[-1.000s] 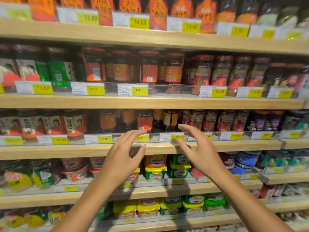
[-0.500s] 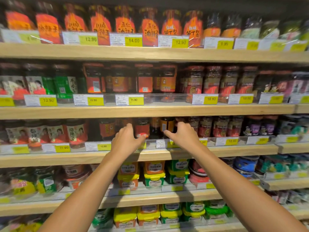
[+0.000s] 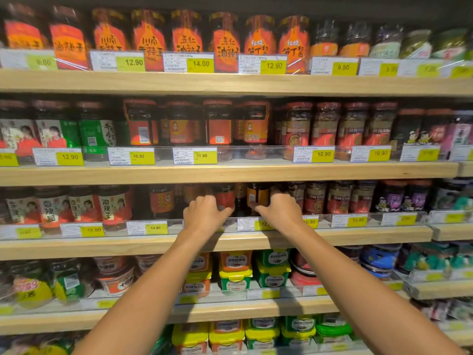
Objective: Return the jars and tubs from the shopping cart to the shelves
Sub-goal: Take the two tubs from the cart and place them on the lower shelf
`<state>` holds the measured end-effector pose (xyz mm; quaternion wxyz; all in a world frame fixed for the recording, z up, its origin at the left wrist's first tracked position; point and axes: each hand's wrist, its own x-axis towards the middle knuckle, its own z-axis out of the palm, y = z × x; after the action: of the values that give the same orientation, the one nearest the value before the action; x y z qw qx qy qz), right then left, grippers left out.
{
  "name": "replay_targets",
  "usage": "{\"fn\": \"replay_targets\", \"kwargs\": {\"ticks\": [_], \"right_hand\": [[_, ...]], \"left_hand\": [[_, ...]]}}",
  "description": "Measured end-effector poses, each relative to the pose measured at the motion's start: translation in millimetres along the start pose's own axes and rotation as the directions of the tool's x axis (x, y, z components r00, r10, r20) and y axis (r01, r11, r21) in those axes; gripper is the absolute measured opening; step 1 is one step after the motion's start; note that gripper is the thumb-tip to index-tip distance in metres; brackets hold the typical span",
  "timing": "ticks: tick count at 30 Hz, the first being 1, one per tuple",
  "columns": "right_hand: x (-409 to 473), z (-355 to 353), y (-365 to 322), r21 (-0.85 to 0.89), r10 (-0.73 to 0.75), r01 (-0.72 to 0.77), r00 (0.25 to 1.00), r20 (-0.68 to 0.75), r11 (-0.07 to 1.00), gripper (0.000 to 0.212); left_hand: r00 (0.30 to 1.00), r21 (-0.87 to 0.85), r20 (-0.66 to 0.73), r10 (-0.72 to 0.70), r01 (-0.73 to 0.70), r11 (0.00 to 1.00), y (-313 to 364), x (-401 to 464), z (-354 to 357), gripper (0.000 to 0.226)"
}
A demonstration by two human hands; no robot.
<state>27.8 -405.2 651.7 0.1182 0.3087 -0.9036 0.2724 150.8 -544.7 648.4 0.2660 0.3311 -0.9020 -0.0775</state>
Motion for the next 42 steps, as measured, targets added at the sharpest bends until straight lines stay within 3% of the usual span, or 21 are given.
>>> {"fn": "replay_targets", "kwargs": {"ticks": [6, 10, 19, 24, 34, 39, 42], "right_hand": [[-53.7, -19.5, 7.5, -0.043, -0.213, 0.211, 0.976, -0.039, 0.977, 0.085], [-82.1, -17.9, 2.2, 0.025, -0.421, 0.423, 0.905, -0.055, 0.906, 0.077], [-76.2, 38.1, -54.8, -0.068, -0.647, 0.643, 0.76, -0.068, 0.763, 0.063], [-62.6, 53.8, -87.9, -0.062, -0.631, 0.631, 0.775, 0.033, 0.773, 0.06], [-33.2, 72.1, -123.1, -0.063, -0.389, 0.411, 0.895, 0.218, 0.91, 0.063], [-21.3, 72.9, -135.2, 0.02, -0.361, 0.371, 0.886, 0.292, 0.928, 0.069], [-12.9, 66.5, -141.8, 0.082, -0.277, 0.266, 0.889, 0.363, 0.961, 0.068]], "left_hand": [[0.973, 0.034, -0.109, 0.202, -0.2, 0.979, -33.8, -47.6, -13.1, 0.078], [0.933, 0.044, -0.203, 0.298, -0.295, 0.955, -74.6, -68.2, -19.2, 0.073], [0.947, 0.246, -0.182, 0.264, -0.216, 0.945, -135.9, -64.7, -29.6, 0.065], [0.97, 0.297, -0.136, 0.201, -0.154, 0.942, -151.1, -60.8, -35.7, 0.064], [0.986, 0.226, 0.001, 0.165, -0.161, 0.961, -142.6, -37.4, -42.1, 0.058], [0.98, 0.196, 0.122, 0.16, -0.182, 0.964, -144.2, -20.8, -39.7, 0.058], [0.973, 0.174, 0.159, 0.168, -0.195, 0.965, -149.8, -13.0, -42.8, 0.051]]}}
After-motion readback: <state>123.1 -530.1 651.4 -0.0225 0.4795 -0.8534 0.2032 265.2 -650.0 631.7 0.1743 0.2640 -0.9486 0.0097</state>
